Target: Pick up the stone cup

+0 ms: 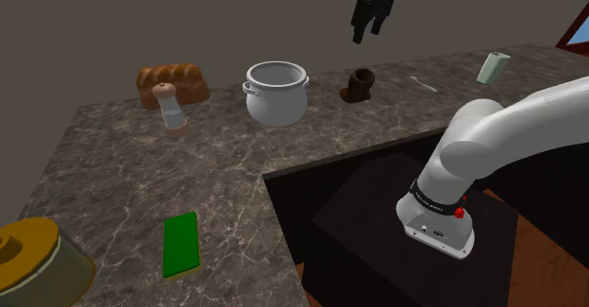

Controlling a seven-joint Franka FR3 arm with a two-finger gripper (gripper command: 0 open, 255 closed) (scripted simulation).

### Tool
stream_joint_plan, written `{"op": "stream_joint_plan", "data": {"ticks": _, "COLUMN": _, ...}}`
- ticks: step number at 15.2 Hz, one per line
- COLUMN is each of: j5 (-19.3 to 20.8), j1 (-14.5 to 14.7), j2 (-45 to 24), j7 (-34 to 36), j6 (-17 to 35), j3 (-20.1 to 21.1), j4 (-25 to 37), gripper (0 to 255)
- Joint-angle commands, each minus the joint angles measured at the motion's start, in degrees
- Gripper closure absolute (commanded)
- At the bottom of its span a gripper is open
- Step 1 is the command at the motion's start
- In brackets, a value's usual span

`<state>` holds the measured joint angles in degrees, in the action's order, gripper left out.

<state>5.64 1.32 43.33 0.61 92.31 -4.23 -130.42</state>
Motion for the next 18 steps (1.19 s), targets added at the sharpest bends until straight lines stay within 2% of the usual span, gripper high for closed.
{"op": "stream_joint_plan", "data": {"ticks": 1, "j5": 0.0, "j1": 0.0, "j2": 0.0, "j7": 0.0, "j6": 0.0, "j3": 0.0, "j4": 0.0, "gripper": 0}}
{"op": "stream_joint_plan", "data": {"ticks": 10, "j5": 5.7, "j1": -2.8, "j2": -4.4, "j7": -9.8, "j6": 12.8, "j3": -10.0, "j4": -6.5, "gripper": 0}}
{"op": "stream_joint_plan", "data": {"ticks": 18, "j5": 8.4, "j1": -4.0, "j2": -13.9, "j7": -18.9, "j6": 24.9, "j3": -19.6, "j4": -7.2, "gripper": 0}}
